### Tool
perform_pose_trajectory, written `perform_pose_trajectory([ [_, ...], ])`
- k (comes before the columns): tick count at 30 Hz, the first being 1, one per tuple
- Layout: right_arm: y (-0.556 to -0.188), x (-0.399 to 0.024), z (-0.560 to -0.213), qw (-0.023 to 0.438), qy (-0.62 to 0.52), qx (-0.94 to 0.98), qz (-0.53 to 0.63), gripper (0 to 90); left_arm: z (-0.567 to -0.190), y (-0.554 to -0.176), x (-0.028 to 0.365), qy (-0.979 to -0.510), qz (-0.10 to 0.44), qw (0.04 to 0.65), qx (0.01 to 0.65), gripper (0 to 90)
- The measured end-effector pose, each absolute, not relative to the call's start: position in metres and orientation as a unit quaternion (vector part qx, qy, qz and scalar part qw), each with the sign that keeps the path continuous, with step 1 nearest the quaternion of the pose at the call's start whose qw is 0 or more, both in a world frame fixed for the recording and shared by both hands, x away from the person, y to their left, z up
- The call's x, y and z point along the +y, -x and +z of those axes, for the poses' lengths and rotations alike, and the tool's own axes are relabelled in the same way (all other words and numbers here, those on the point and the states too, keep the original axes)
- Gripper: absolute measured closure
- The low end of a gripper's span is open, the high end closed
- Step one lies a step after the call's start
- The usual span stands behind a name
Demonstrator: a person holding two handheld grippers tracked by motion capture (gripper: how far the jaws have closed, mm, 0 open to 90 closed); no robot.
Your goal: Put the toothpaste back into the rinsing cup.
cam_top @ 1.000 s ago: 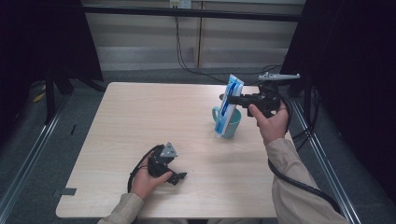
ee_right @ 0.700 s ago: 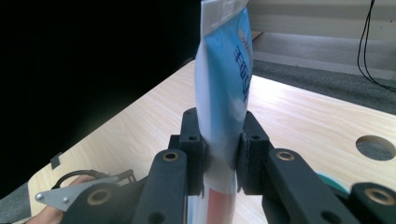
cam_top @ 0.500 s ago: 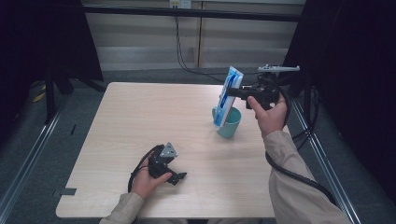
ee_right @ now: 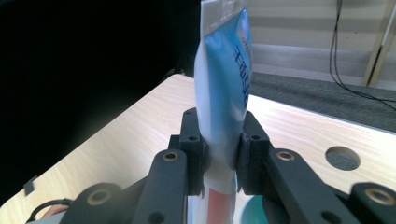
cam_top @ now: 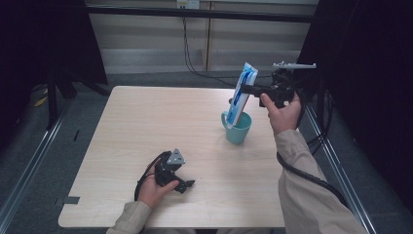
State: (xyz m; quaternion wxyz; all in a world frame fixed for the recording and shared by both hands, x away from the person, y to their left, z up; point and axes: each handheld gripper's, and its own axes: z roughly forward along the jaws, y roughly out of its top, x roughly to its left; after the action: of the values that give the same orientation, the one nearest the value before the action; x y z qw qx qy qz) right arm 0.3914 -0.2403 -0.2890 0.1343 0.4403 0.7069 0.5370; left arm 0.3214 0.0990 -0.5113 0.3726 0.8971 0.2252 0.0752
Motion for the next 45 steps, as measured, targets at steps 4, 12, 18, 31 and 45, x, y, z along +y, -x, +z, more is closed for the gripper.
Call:
perform_pose_trajectory([
  [4,-0.396,-0.243,-0.289,0.138,-0.446,0.706,0.532,75.3,-0.511,-0.321,0.099,-0.897,0.075,0.372,0.225,0.0],
  [12,-0.404,-0.245,-0.291,0.151,-0.458,0.702,0.524,75.3,-0.511,-0.321,0.099,-0.897,0.075,0.373,0.225,0.0],
  [18,-0.41,-0.247,-0.293,0.155,-0.462,0.703,0.517,75.3,-0.511,-0.321,0.099,-0.897,0.075,0.372,0.225,0.0],
  [31,-0.418,-0.255,-0.301,0.166,-0.477,0.698,0.507,75.1,-0.511,-0.321,0.099,-0.897,0.075,0.372,0.225,0.0],
  [45,-0.427,-0.259,-0.315,0.172,-0.486,0.698,0.497,75.0,-0.511,-0.321,0.099,-0.897,0.076,0.372,0.225,0.0],
])
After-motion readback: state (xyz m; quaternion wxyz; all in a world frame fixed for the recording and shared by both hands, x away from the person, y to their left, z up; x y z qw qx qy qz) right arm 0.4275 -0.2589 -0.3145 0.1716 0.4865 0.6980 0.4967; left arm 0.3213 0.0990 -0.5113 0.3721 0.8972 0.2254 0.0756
